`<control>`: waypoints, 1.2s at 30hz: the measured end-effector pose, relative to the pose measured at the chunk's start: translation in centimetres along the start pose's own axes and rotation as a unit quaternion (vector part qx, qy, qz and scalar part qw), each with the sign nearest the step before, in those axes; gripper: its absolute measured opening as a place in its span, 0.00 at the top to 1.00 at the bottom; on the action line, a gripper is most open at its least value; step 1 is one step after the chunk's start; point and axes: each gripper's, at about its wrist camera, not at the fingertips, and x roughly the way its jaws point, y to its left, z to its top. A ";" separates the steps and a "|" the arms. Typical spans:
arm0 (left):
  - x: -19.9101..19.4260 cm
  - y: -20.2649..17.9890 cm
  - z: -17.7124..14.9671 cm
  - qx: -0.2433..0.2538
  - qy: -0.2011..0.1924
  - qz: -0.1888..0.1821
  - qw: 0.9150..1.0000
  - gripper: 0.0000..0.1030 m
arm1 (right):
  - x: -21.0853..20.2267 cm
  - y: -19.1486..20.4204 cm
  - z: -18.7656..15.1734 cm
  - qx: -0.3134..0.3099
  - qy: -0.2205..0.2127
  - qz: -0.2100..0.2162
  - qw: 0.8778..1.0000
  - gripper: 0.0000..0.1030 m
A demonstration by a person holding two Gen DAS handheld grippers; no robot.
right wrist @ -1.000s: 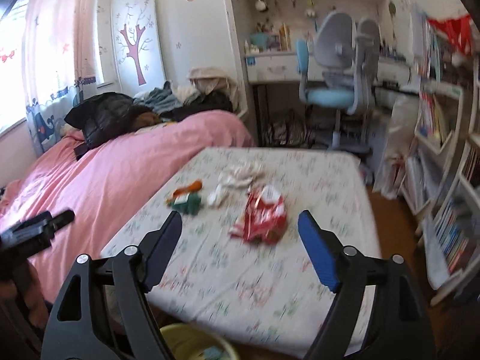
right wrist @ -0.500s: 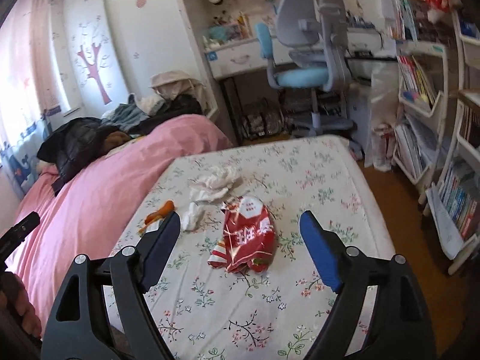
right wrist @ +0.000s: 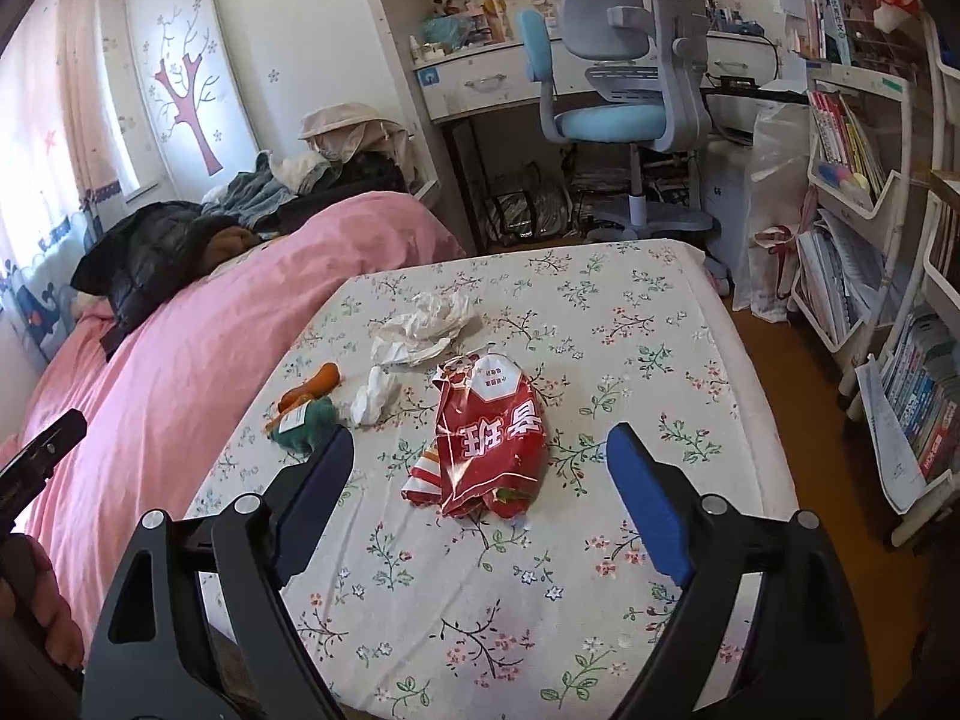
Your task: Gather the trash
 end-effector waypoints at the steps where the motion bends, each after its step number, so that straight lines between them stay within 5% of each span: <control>1: 0.0 -0.1 0.0 0.003 0.001 0.002 1.000 0.08 | 0.0 -0.1 -0.1 0.001 0.001 -0.001 1.000 0.20; 36: 1.1 -1.6 -1.1 0.040 0.032 0.006 0.999 0.08 | 0.0 -1.3 -0.3 0.014 0.015 -0.006 1.000 0.19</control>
